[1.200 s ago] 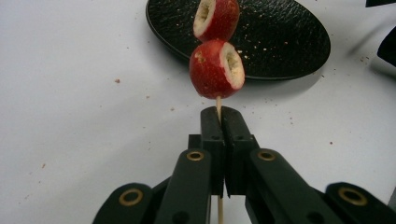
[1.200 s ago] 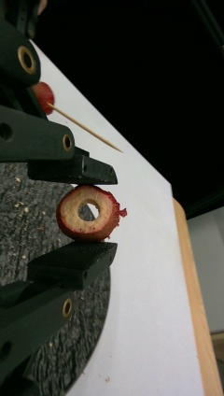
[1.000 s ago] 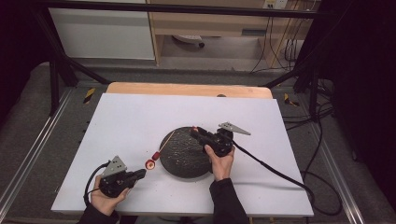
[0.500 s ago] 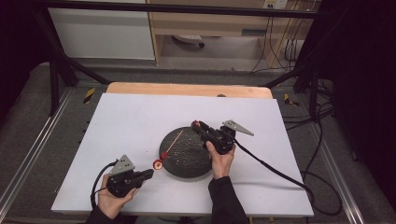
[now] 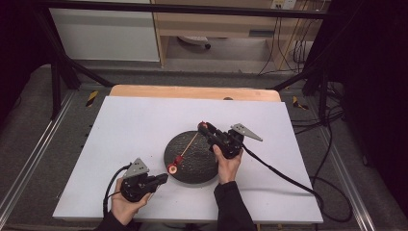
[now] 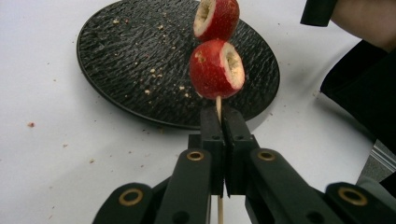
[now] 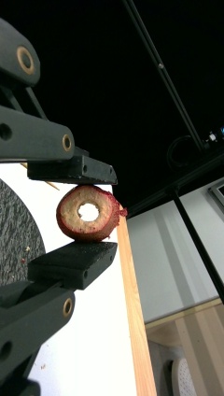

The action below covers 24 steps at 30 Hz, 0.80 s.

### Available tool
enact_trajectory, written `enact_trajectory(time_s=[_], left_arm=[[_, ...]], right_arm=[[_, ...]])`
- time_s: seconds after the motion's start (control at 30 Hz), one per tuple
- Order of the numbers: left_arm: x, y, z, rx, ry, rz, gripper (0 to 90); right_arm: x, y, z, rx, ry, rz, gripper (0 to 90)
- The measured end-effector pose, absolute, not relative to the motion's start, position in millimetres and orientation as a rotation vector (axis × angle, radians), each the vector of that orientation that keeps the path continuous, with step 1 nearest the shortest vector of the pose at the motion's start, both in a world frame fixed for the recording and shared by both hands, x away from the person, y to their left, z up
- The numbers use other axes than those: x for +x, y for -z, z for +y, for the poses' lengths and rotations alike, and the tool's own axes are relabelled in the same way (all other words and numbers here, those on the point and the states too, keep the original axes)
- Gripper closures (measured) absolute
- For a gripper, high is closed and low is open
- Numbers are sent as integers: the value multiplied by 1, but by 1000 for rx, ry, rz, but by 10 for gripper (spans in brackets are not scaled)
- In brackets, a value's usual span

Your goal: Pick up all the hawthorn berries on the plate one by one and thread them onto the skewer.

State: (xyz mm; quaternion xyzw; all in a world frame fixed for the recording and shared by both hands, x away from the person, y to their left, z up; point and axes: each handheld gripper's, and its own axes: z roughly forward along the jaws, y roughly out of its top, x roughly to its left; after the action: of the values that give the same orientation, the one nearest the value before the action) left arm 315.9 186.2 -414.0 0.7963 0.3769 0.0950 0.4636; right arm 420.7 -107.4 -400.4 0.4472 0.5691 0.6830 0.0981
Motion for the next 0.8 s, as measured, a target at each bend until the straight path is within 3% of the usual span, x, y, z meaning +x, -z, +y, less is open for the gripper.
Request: enact_trajectory(time_s=[0.8], left_arm=[[319, 412, 163, 1871, -214, 979, 881]], right_arm=[[418, 403, -104, 1316, -2039, 1672, 618]])
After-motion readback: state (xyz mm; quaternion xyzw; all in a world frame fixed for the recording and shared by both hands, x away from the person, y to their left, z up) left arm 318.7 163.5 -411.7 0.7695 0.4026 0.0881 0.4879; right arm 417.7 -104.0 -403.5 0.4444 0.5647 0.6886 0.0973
